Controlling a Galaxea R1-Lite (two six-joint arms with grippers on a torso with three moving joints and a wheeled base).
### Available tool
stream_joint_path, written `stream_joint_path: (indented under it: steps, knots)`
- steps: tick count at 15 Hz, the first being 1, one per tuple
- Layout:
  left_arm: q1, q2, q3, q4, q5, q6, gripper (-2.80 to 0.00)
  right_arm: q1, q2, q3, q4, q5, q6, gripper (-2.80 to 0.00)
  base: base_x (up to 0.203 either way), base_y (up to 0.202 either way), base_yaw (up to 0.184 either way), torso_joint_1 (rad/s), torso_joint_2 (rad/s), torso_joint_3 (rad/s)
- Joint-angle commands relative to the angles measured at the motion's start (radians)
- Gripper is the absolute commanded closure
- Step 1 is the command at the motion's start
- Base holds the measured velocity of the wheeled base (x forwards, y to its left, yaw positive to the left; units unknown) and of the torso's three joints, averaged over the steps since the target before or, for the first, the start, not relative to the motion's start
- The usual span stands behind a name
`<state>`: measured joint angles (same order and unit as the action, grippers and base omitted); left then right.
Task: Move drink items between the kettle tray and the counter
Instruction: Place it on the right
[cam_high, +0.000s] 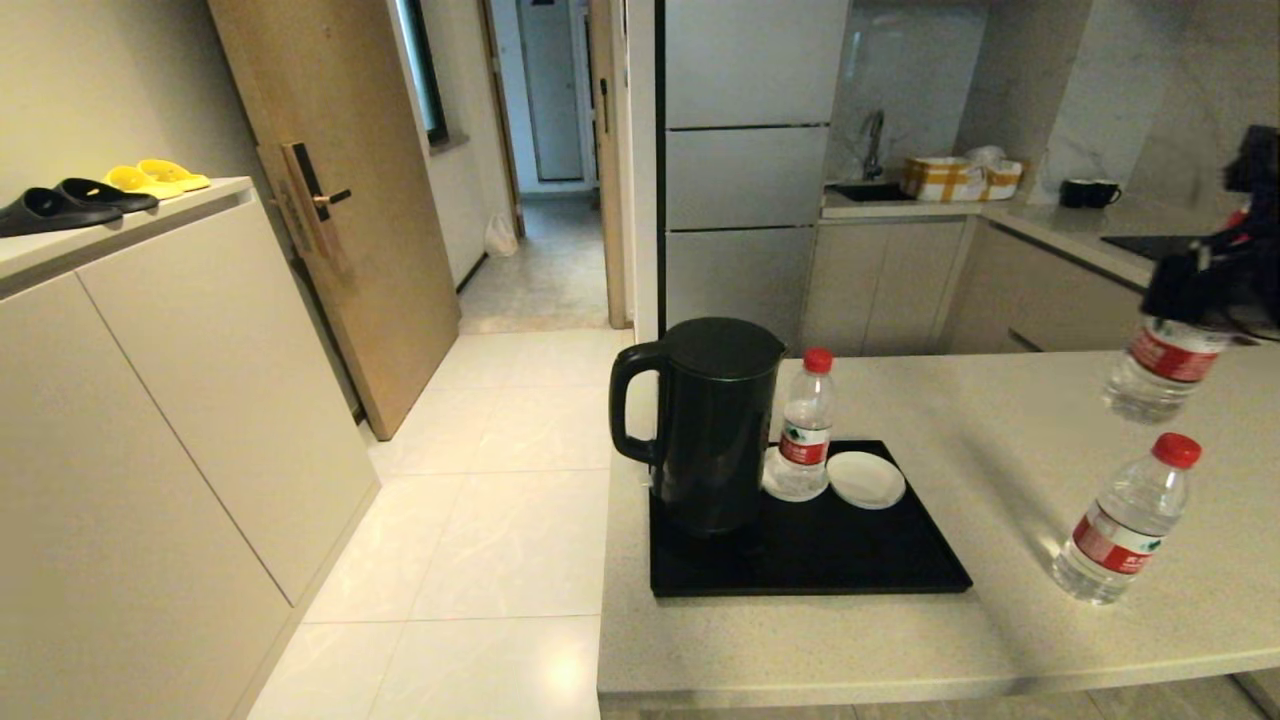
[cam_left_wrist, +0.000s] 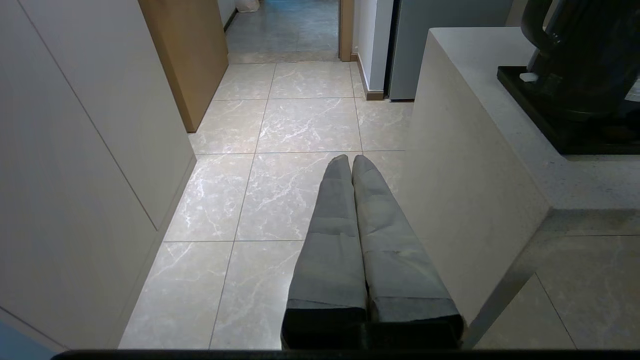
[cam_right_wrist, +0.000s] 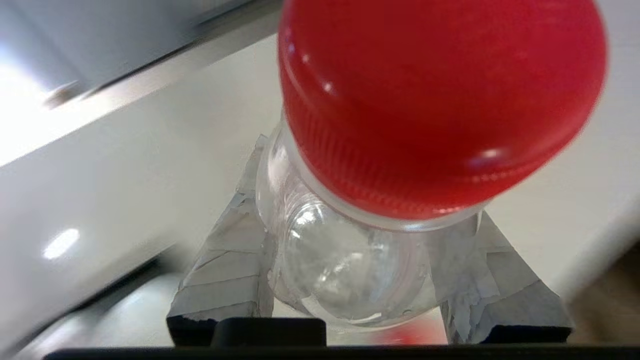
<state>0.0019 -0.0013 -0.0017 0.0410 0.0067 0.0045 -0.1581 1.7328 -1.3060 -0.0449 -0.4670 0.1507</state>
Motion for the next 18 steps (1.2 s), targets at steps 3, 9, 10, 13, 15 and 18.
stream_joint_path:
  steps: [3, 9, 10, 13, 15, 18]
  knots:
    - [0.001, 0.001, 0.000, 0.000, 0.001, 0.000, 0.00, -0.318, -0.111, 0.001, 0.054, 0.128, -0.033, 0.00, 0.000, 0.000, 0.000, 0.000, 0.00, 0.000]
    - [0.000, 0.001, 0.000, 0.000, 0.000, 0.000, 0.00, -0.449, -0.085, 0.209, 0.006, 0.255, -0.028, 0.00, 0.000, 0.000, 0.000, 0.000, 0.00, 0.000]
    - [0.001, 0.001, 0.000, 0.000, 0.000, 0.000, 0.00, -0.453, -0.039, 0.220, -0.040, 0.256, -0.030, 0.00, 0.000, 0.000, 0.000, 0.000, 0.00, 0.000]
    - [0.001, 0.001, 0.000, 0.000, -0.001, 0.000, 0.00, -0.482, 0.115, 0.187, -0.199, 0.250, -0.076, 0.00, 0.000, 0.000, 0.000, 0.000, 0.00, 0.000]
    - [0.000, 0.001, 0.000, 0.000, 0.001, 0.000, 0.00, -0.507, 0.175, 0.135, -0.241, 0.238, -0.103, 0.00, 0.000, 0.000, 0.000, 0.000, 0.00, 0.000]
    - [0.001, 0.001, 0.000, 0.000, -0.001, 0.000, 0.00, -0.531, 0.254, 0.085, -0.248, 0.217, -0.113, 0.00, 0.000, 0.000, 0.000, 0.000, 0.00, 0.000]
